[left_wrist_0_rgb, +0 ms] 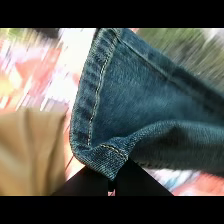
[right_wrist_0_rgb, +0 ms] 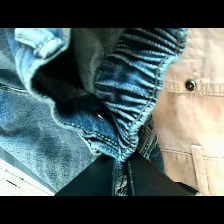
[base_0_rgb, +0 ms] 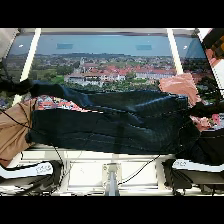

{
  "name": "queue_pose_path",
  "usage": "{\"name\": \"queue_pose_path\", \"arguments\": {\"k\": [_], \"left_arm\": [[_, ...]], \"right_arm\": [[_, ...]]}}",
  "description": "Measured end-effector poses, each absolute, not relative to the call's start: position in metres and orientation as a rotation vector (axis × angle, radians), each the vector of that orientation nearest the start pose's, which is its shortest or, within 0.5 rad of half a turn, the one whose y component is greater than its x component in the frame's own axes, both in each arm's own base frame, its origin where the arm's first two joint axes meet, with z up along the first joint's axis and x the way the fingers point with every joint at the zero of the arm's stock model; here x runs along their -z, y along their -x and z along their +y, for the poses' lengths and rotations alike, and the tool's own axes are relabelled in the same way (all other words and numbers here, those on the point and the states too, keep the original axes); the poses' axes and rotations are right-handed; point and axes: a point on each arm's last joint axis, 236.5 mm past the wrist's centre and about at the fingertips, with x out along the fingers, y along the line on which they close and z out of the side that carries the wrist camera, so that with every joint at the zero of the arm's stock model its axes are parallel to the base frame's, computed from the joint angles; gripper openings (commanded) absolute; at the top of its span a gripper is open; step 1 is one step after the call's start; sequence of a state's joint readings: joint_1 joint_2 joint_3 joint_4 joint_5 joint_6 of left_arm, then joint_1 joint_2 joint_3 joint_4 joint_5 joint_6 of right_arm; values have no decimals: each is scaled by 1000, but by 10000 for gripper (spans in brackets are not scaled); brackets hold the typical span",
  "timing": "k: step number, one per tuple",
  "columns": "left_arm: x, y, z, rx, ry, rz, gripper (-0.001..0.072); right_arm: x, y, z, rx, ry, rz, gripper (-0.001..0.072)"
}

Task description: Fold the clothes and pants, and hang the long-sleeved shirts on hangers.

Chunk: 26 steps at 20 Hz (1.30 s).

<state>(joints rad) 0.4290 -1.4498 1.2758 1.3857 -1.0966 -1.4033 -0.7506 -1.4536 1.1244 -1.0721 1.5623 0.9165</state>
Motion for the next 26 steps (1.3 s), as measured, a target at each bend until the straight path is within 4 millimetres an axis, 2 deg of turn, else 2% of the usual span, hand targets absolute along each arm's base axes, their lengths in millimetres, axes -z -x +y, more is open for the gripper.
{"name": "queue_pose_path", "arguments": {"k": [3, 6, 8, 12, 15, 17, 22, 26], "left_arm": [[46, -366, 151, -197, 260, 1434, 29], [61, -346, 157, -205, 222, 1572, 28], [57, -352, 160, -190, 170, 1595, 28], [40, -389, 160, -162, 81, 1554, 28], [41, -403, 152, -132, 56, 1563, 28], [46, -401, 145, -99, 40, 1603, 29], [49, -376, 133, -42, 44, 1742, 30], [49, -368, 129, -16, 53, 1782, 31]], "right_arm": [[31, -284, -113, -281, -593, 1441, 35], [34, -289, -123, -206, -601, 1432, 35], [36, -290, -132, -141, -594, 1426, 36], [37, -300, -160, 31, -573, 1374, 35], [32, -311, -178, 136, -572, 1304, 35], [30, -313, -184, 172, -566, 1287, 35], [30, -310, -193, 213, -544, 1289, 35], [34, -298, -203, 248, -492, 1332, 35]]}}
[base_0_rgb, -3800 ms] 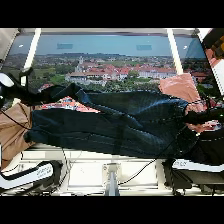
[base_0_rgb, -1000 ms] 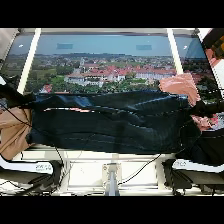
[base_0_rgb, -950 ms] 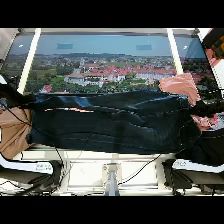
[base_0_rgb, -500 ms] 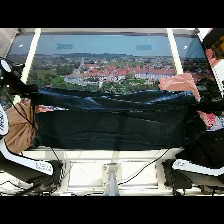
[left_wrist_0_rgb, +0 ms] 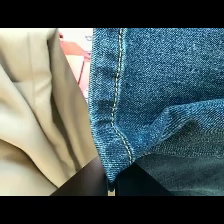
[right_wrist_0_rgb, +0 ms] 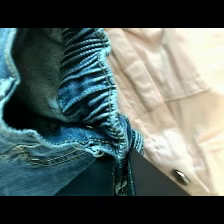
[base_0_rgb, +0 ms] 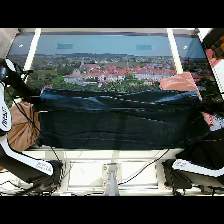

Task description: Fold the clothes and pants, and hang the long-sleeved shirts on hangers.

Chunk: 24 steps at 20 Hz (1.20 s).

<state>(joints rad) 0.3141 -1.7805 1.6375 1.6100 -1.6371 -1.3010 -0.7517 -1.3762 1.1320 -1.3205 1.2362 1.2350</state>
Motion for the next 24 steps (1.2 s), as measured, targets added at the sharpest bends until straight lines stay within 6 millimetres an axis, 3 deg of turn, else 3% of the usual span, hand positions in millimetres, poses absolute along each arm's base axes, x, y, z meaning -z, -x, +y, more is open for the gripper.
{"name": "queue_pose_path", "arguments": {"k": [10, 17, 24], "left_arm": [[80, -379, 84, 118, 84, 1818, 34], [93, -390, 79, 110, -17, 1806, 50], [97, -405, 81, 94, -61, 1750, 51]], "right_arm": [[24, -290, -237, 368, -442, 1278, 36], [19, -277, -256, 431, -477, 1246, 36], [15, -287, -260, 437, -502, 1185, 36]]}}
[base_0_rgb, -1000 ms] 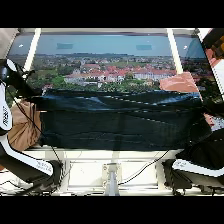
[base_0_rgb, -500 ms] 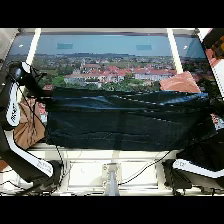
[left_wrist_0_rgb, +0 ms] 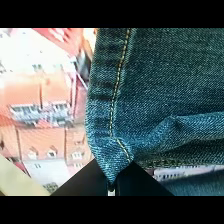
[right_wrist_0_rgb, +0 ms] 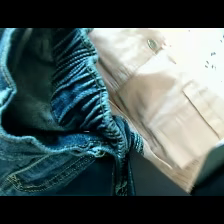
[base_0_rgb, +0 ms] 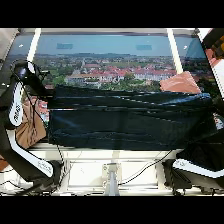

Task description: Fold the clothes and pants, and hang the long-sleeved shirts on hangers.

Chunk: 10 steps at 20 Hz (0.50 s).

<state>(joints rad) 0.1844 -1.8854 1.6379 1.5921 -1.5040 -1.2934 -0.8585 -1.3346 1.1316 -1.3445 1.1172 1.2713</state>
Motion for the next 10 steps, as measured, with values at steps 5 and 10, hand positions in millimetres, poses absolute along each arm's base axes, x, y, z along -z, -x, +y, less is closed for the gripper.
{"name": "queue_pose_path", "arguments": {"k": [5, 10], "left_arm": [[99, -414, 83, 85, -75, 1713, 260], [99, -416, 83, 84, -78, 1705, 612]], "right_arm": [[6, -312, -257, 420, -565, 1074, 36], [3, -317, -254, 407, -595, 1052, 652]]}}
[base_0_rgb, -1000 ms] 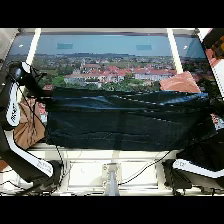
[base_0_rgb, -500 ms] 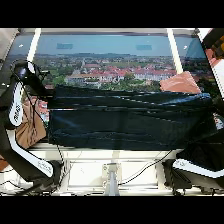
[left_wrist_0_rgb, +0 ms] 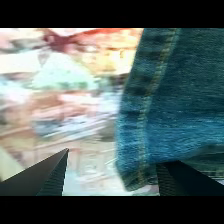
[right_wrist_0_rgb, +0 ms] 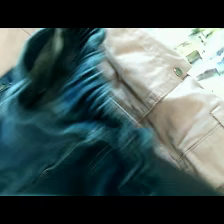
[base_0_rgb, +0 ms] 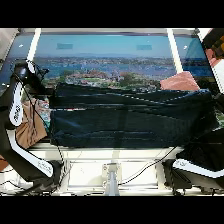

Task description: Fold the clothes and pants, and hang the long-sleeved shirts on hangers.

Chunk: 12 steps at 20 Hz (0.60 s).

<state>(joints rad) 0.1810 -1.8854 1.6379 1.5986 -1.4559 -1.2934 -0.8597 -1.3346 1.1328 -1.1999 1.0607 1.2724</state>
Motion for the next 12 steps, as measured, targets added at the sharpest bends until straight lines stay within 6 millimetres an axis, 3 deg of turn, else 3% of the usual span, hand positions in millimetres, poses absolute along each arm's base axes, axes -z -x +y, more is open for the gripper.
{"name": "queue_pose_path", "arguments": {"k": [6, 8, 9, 10, 12], "left_arm": [[94, -411, 82, 87, -74, 1724, 611], [84, -417, 84, 80, -77, 1697, 611], [75, -422, 86, 74, -76, 1671, 610], [65, -427, 89, 64, -77, 1644, 604], [39, -435, 96, 40, -78, 1578, 575]], "right_arm": [[6, -305, -243, 382, -599, 1122, 648], [-3, -305, -247, 386, -577, 1121, 645], [-10, -306, -250, 388, -562, 1117, 627], [-20, -308, -254, 390, -543, 1109, 552], [-42, -308, -261, 397, -499, 1106, 478]]}}
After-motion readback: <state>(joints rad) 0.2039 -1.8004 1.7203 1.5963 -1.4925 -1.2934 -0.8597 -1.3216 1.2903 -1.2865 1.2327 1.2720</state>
